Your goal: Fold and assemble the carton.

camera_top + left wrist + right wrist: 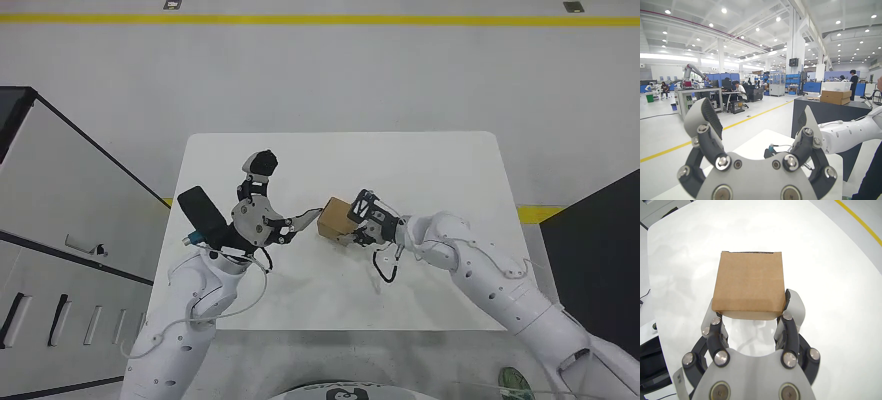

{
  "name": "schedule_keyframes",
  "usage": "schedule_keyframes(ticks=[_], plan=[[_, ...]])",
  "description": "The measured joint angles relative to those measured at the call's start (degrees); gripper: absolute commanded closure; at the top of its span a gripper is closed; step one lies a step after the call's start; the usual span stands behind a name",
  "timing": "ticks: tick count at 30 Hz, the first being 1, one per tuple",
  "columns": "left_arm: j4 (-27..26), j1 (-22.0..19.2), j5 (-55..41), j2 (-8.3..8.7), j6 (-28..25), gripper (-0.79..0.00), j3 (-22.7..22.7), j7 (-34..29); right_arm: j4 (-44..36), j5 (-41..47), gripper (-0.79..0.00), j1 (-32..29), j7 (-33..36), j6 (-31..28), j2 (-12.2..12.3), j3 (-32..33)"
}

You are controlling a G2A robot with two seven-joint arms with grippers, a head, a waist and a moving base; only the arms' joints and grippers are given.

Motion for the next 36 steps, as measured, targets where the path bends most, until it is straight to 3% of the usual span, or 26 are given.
schedule_keyframes(ticks=[21, 22, 24, 27, 28, 36], plan=[[0.00, 0.00, 0.00, 0.00, 0.00, -0.785, 0.00, 0.00, 5.05, -5.73, 0.000, 0.39, -4.27, 0.71, -2.67, -2.61], [0.00, 0.00, 0.00, 0.00, 0.00, -0.785, 0.00, 0.00, 5.12, -5.82, -0.206, 0.40, -4.22, 0.73, -2.75, -2.60], [0.00, 0.00, 0.00, 0.00, 0.00, -0.785, 0.00, 0.00, 5.23, -6.04, -0.416, 0.40, -4.21, 0.78, -2.90, -2.53], [0.00, 0.00, 0.00, 0.00, 0.00, -0.785, 0.00, 0.00, 5.28, -6.32, -0.662, 0.34, -4.32, 0.72, -3.06, -2.28], [0.00, 0.00, 0.00, 0.00, 0.00, -0.785, 0.00, 0.00, 5.29, -6.41, -0.782, 0.30, -4.37, 0.67, -3.08, -2.18], [0.00, 0.00, 0.00, 0.00, 0.00, -0.785, 0.00, 0.00, 4.87, -7.22, -0.785, -0.22, -4.61, 0.16, -3.12, -0.76]])
